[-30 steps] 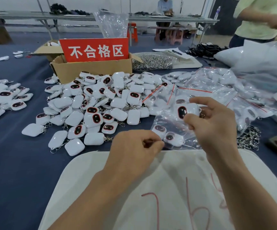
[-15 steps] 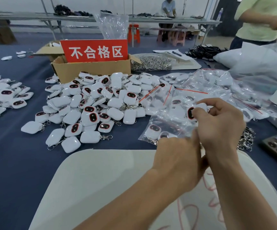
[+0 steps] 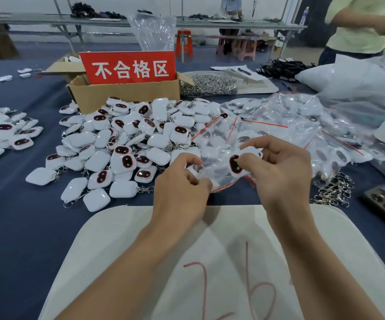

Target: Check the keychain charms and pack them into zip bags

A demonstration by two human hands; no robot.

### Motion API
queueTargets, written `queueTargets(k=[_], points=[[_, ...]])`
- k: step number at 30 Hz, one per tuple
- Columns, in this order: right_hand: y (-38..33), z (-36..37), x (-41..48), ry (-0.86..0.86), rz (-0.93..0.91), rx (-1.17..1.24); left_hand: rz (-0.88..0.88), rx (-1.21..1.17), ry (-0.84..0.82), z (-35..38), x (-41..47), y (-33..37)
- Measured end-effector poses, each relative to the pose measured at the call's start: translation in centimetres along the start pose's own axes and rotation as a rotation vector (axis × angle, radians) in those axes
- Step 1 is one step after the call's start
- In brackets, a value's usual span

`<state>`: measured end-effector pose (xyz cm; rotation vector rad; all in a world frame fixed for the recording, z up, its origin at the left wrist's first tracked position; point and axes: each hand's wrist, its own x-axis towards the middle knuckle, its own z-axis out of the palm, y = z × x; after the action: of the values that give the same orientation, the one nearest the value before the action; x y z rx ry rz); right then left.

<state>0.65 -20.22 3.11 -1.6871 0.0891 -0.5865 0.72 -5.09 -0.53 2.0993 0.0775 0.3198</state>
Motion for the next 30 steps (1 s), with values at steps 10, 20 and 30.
queueTargets(k=[10,20,30], points=[[0.0,0.7,-0.6,-0.173,0.148,0.190,0.160,0.224,-0.072,-0.5,-0.9,0.4],[0.6,-0.2,-0.1,-0.421,0.235,0.153,0.110,0.005,-0.003,-0.4,0.0,0.1],[0.9,1.1,-0.9,-0.228,0.168,-0.183,0.122,-0.061,0.304,-0.2,-0.9,1.0]])
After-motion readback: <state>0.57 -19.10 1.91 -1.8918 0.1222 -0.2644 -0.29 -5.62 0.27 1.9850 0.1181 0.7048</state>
